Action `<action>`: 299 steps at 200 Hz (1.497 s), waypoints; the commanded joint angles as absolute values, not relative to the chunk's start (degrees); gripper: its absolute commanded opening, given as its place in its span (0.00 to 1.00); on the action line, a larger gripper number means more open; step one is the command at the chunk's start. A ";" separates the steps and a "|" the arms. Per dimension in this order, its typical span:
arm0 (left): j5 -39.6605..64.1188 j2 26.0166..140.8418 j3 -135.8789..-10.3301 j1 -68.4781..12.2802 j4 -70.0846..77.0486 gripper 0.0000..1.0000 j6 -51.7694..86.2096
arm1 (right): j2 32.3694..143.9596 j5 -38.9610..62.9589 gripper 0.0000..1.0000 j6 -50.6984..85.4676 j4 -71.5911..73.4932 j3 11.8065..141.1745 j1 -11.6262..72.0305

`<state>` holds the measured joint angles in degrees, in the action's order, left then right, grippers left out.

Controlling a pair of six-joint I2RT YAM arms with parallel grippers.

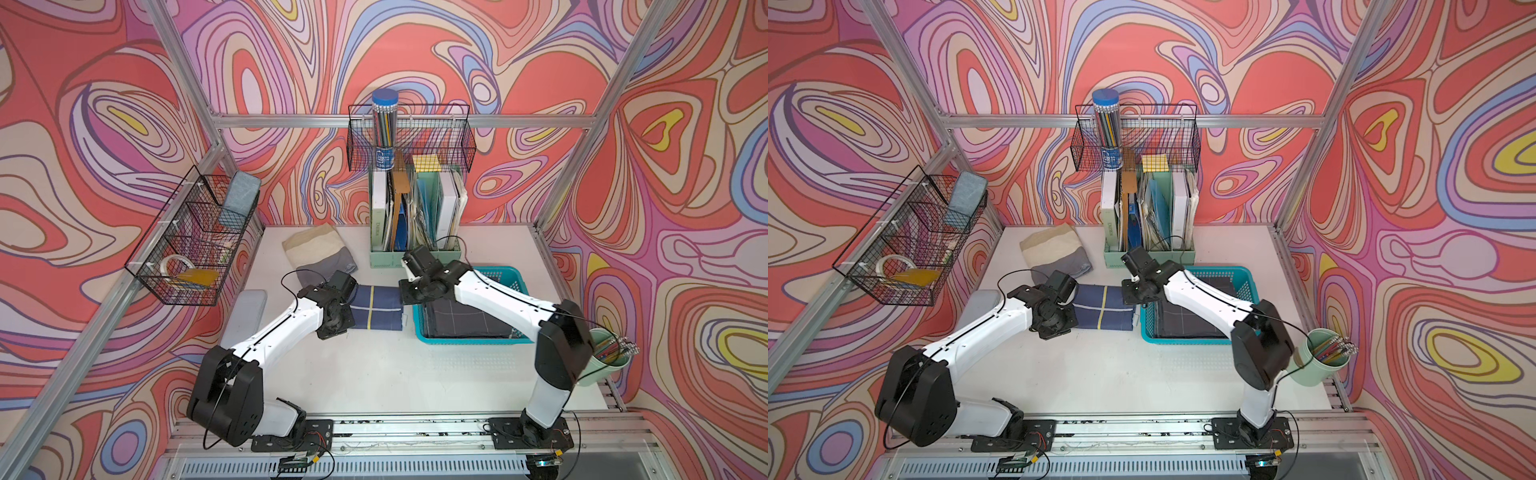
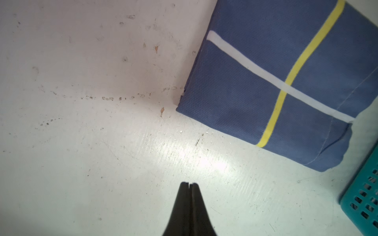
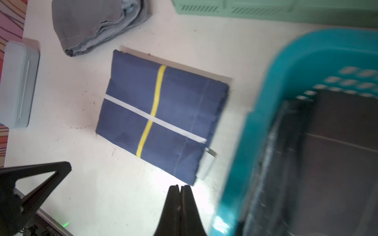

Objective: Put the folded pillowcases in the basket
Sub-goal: Adjust the pillowcase at the center of the board.

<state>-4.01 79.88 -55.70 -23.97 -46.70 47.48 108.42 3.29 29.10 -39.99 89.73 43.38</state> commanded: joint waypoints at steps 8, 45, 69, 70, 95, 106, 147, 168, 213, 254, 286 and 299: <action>-7.01 75.79 -55.17 -21.79 -51.44 0.00 48.83 | 118.39 3.36 0.00 30.08 -42.58 98.79 45.41; -6.26 68.31 -56.64 -16.92 -52.90 0.00 45.13 | 129.16 -0.77 0.00 31.90 -46.56 106.49 45.85; -7.46 66.88 -59.42 -16.70 -54.96 0.00 43.72 | 129.59 -4.62 0.00 33.10 -46.63 103.34 47.63; -7.46 66.84 -59.46 -16.70 -54.99 0.00 43.70 | 129.53 -4.82 0.00 33.21 -46.74 103.17 47.81; -6.81 65.74 -59.18 -16.59 -54.26 0.00 43.24 | 128.81 -7.38 0.00 35.18 -47.77 99.35 52.51; -6.18 65.60 -58.44 -16.53 -53.66 0.00 43.33 | 128.87 -5.35 0.00 37.04 -48.70 98.77 55.23; -11.58 59.45 -54.31 -16.52 -53.67 0.00 46.19 | 117.81 14.43 0.00 51.93 -26.32 86.04 58.47; -13.06 55.29 -52.97 -16.30 -53.52 0.00 46.36 | 113.92 22.26 0.00 53.34 -16.37 83.92 56.57; -5.84 57.83 -51.49 -16.09 -52.22 0.00 47.19 | 122.40 16.74 0.00 33.30 -35.81 98.73 50.71; 8.20 59.34 -41.88 -16.33 -40.82 0.00 57.91 | 137.95 13.93 0.00 27.68 -46.04 119.36 50.61; 6.23 56.68 -40.52 -16.35 -40.11 0.00 57.93 | 142.09 14.05 0.00 27.20 -47.27 121.97 51.29; 5.80 56.56 -41.16 -16.32 -41.14 0.00 57.21 | 143.39 13.41 0.00 26.70 -47.96 122.18 51.64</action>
